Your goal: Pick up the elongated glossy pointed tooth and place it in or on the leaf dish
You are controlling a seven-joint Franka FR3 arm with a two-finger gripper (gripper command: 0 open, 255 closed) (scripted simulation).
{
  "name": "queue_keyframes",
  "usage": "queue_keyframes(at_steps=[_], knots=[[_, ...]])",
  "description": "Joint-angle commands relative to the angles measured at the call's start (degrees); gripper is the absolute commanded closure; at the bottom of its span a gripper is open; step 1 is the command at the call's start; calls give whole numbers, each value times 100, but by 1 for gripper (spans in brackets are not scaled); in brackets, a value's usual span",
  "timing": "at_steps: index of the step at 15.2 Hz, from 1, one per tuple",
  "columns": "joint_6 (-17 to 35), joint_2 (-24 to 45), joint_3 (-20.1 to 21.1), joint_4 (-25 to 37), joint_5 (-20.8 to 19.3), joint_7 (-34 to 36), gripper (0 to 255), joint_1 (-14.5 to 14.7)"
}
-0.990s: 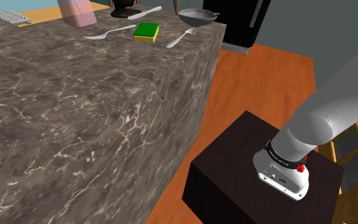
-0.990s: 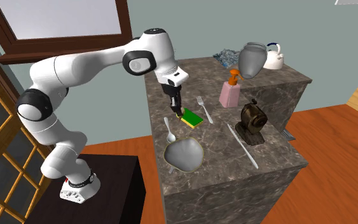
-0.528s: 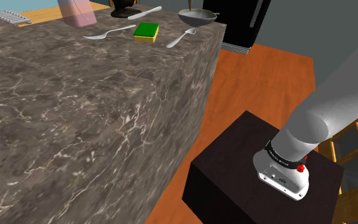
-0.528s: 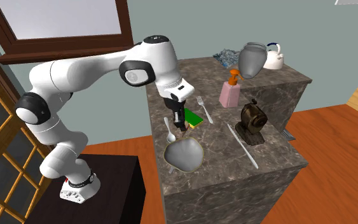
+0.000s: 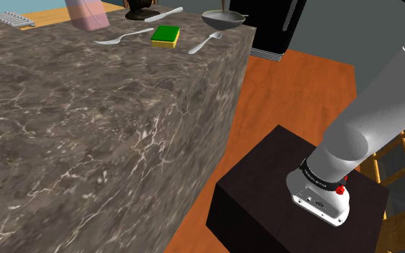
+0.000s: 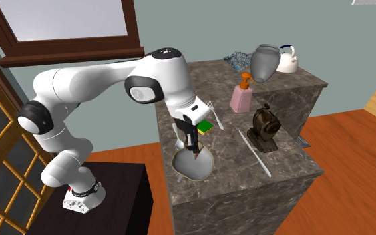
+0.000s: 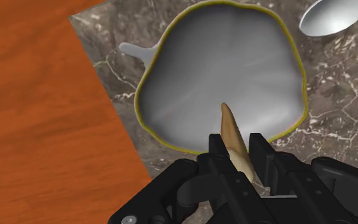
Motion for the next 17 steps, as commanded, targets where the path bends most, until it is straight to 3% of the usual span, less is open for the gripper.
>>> queue_keyframes(at_steps=[1,12,17], knots=[[170,-60,-9,-229,9,-30,255,-9],[1088,-324,-8,-1412,33,-87,255,-7],[1087,-324,-6,-1411,34,-88,255,-9]])
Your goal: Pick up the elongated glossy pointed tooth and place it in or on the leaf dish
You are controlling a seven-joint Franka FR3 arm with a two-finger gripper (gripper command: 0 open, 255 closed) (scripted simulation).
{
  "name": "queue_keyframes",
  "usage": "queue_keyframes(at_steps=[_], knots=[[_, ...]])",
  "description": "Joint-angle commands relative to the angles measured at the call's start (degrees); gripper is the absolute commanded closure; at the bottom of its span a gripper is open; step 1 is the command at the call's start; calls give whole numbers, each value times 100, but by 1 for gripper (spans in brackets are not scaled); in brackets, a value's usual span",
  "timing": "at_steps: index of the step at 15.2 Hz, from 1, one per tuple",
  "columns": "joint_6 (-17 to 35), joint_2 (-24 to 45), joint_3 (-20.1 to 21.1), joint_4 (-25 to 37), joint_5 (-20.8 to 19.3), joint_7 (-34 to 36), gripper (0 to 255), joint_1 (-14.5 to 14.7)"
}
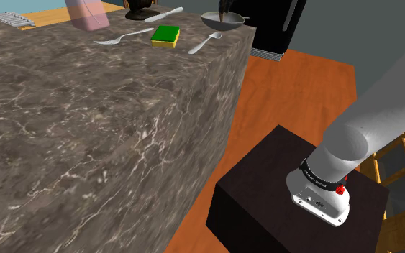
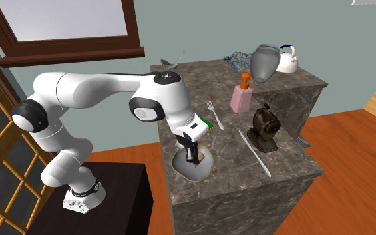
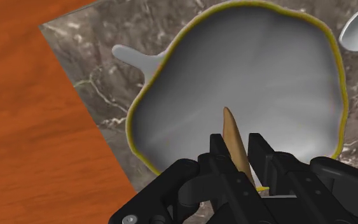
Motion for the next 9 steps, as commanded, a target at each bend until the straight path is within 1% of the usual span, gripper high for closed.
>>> queue_keyframes(at_steps=[1,2,3,8,9], knots=[[-21,22,-4,-35,-6,0,255,-4],[-21,22,-4,-35,-6,0,255,-5],[-11,40,3,-26,-10,12,0,0],[-21,22,-4,-36,-6,0,0,-5],[-209,6,-10,136,-7,1,0,-10]])
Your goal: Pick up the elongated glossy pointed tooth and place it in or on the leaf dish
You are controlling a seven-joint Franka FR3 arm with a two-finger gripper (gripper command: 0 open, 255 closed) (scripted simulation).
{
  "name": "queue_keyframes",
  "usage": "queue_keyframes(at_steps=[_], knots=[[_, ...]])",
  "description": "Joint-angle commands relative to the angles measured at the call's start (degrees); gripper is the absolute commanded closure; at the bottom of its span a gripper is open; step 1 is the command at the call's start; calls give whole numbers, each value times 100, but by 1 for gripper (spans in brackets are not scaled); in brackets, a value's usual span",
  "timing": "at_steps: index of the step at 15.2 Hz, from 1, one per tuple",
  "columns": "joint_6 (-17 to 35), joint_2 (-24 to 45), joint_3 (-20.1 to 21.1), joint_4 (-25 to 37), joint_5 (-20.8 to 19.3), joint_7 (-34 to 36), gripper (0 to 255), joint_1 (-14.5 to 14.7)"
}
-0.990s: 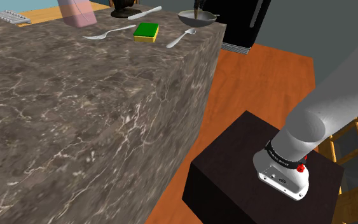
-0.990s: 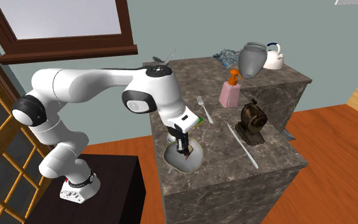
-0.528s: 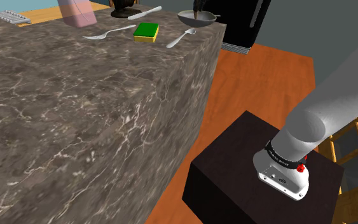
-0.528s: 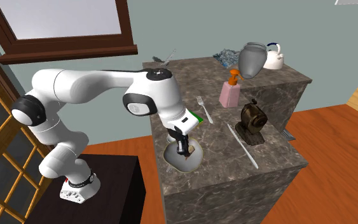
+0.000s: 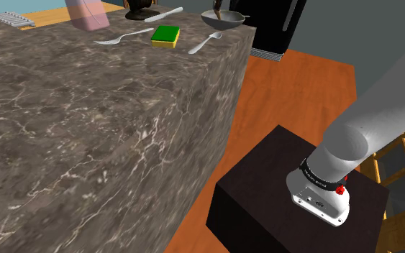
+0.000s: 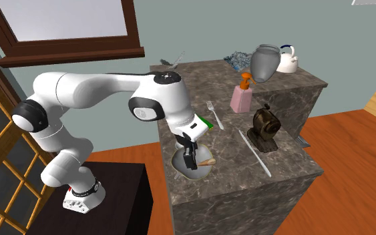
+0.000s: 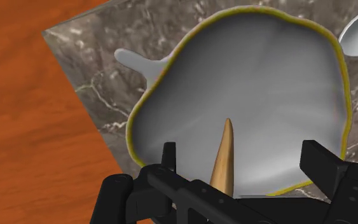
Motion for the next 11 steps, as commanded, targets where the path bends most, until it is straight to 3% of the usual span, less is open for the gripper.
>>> queue_keyframes(at_steps=[1,3,11], knots=[[-291,0,-13,288,0,-4,0,-10],[-638,8,-23,642,-1,0,0,-19],[-638,8,-23,642,-1,0,0,-19]])
